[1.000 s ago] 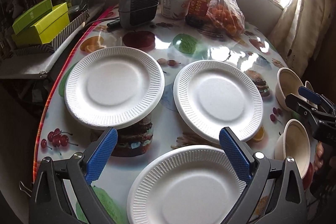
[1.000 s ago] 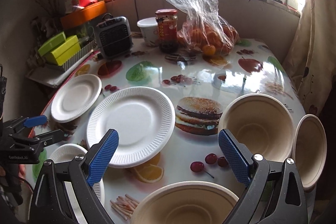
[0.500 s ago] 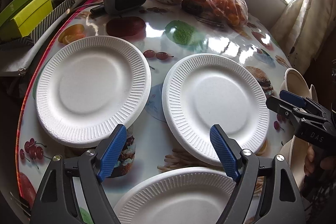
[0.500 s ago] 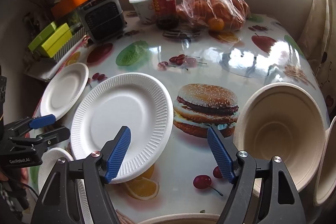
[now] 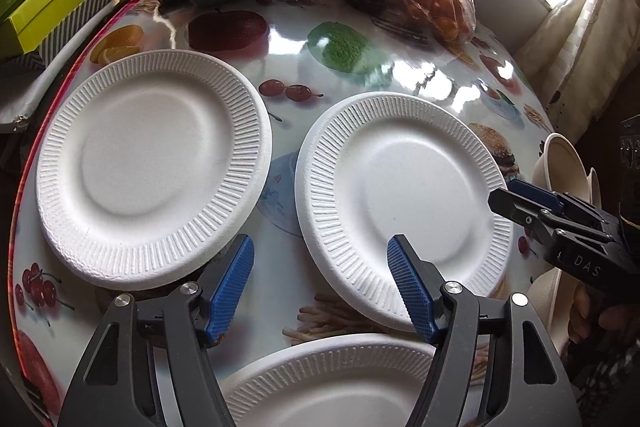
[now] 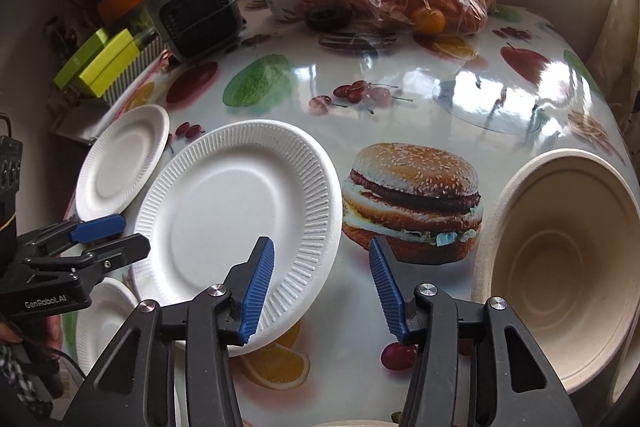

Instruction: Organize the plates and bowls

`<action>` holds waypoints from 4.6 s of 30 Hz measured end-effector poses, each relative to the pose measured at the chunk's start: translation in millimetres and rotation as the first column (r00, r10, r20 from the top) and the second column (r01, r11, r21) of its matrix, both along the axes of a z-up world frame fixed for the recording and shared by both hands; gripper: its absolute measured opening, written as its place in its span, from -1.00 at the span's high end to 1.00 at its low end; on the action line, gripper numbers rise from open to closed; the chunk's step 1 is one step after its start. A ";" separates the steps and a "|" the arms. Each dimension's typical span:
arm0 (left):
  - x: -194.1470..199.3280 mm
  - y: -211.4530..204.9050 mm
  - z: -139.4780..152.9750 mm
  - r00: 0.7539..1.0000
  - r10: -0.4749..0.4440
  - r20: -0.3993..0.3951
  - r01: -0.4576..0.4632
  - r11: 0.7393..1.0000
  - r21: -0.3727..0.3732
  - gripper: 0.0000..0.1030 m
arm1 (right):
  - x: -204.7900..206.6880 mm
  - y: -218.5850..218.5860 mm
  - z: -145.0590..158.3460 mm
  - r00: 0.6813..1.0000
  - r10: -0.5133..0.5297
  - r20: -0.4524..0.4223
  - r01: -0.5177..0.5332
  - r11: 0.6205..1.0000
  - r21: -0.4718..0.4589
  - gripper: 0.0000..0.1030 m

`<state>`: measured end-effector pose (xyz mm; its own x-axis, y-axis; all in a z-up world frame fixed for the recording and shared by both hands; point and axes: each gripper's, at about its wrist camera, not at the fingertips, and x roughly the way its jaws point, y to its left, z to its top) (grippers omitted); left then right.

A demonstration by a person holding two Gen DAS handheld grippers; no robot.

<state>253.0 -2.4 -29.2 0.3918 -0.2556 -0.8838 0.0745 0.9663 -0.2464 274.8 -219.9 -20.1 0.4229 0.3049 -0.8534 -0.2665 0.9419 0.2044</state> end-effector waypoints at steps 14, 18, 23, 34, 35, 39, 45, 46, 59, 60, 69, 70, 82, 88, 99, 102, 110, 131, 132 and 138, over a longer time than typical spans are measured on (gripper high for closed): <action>3.1 -4.9 -1.9 1.000 -0.023 0.001 0.023 1.000 0.004 0.16 | 1.7 2.6 -2.6 1.000 0.012 -0.015 -0.012 1.000 0.005 0.51; 4.6 -6.9 -2.7 1.000 -0.029 -0.002 0.029 1.000 -0.007 0.31 | 1.3 3.2 -1.9 1.000 0.011 -0.014 -0.011 1.000 0.009 0.52; 3.7 -7.7 -2.5 1.000 -0.022 0.006 0.022 1.000 -0.005 0.36 | 1.2 2.0 -1.3 1.000 0.005 -0.013 -0.004 1.000 0.008 0.52; 0.9 -5.8 3.6 1.000 -0.015 0.026 0.015 1.000 -0.013 0.41 | -3.0 -0.4 3.8 1.000 -0.004 0.004 0.004 1.000 0.010 0.53; -0.6 -5.5 5.4 0.999 -0.016 0.031 0.017 1.000 -0.012 0.41 | -3.8 -0.6 5.1 1.000 -0.005 0.007 0.005 1.000 0.010 0.53; -5.7 -2.6 13.9 0.999 -0.009 0.049 0.010 1.000 -0.017 0.41 | -8.6 0.2 11.1 1.000 -0.001 0.021 0.001 1.000 0.015 0.53; -17.7 3.9 23.8 0.997 0.003 0.073 -0.002 1.000 -0.014 0.41 | -18.7 5.2 21.7 0.999 0.010 0.042 -0.012 1.000 0.029 0.53; -20.3 5.1 25.0 0.997 0.005 0.077 -0.004 1.000 -0.013 0.41 | -20.7 6.4 23.7 0.999 0.014 0.046 -0.015 0.999 0.029 0.53; -61.3 23.7 38.3 0.992 0.044 0.115 -0.043 0.999 -0.009 0.41 | -56.9 23.2 40.0 0.995 0.059 0.085 -0.063 0.997 0.045 0.53; -65.0 25.2 38.6 0.992 0.046 0.117 -0.045 0.999 -0.009 0.41 | -60.4 24.8 40.3 0.994 0.062 0.086 -0.066 0.997 0.046 0.53; -98.6 41.7 35.3 0.989 0.083 0.124 -0.083 0.997 -0.004 0.41 | -89.4 41.8 36.2 0.992 0.100 0.082 -0.105 0.993 0.055 0.53; -101.4 43.0 34.2 0.989 0.087 0.123 -0.087 0.996 -0.003 0.41 | -92.4 43.3 35.3 0.991 0.104 0.081 -0.109 0.993 0.055 0.53; -133.8 60.1 22.8 0.986 0.123 0.109 -0.123 0.992 -0.008 0.41 | -122.1 60.5 22.6 0.989 0.135 0.054 -0.138 0.988 0.063 0.53; -147.8 64.2 21.1 0.985 0.131 0.113 -0.132 0.991 -0.001 0.41 | -134.7 66.6 16.2 0.989 0.145 0.044 -0.147 0.987 0.065 0.53; -165.8 63.0 9.5 0.989 0.123 0.087 -0.124 0.992 0.001 0.41 | -155.2 67.2 9.7 0.988 0.148 0.029 -0.150 0.987 0.060 0.53; -168.4 61.4 7.2 0.989 0.122 0.081 -0.122 0.992 0.005 0.41 | -159.5 67.4 8.2 0.989 0.147 0.026 -0.149 0.987 0.058 0.53; -172.0 61.9 4.3 0.990 0.119 0.072 -0.120 0.993 0.011 0.41 | -165.8 67.0 4.2 0.989 0.149 0.019 -0.150 0.987 0.053 0.53; -174.0 59.0 -0.3 0.991 0.123 0.049 -0.124 0.992 0.020 0.39 | -171.1 67.0 0.7 0.989 0.147 0.022 -0.148 0.988 0.044 0.49; -174.0 59.3 -0.6 0.991 0.124 0.048 -0.125 0.992 0.019 0.39 | -171.0 67.2 0.8 0.989 0.147 0.022 -0.148 0.988 0.045 0.49; -173.6 60.7 -1.2 0.991 0.126 0.047 -0.127 0.992 0.014 0.38 | -171.8 68.0 0.8 0.989 0.147 0.021 -0.147 0.988 0.043 0.49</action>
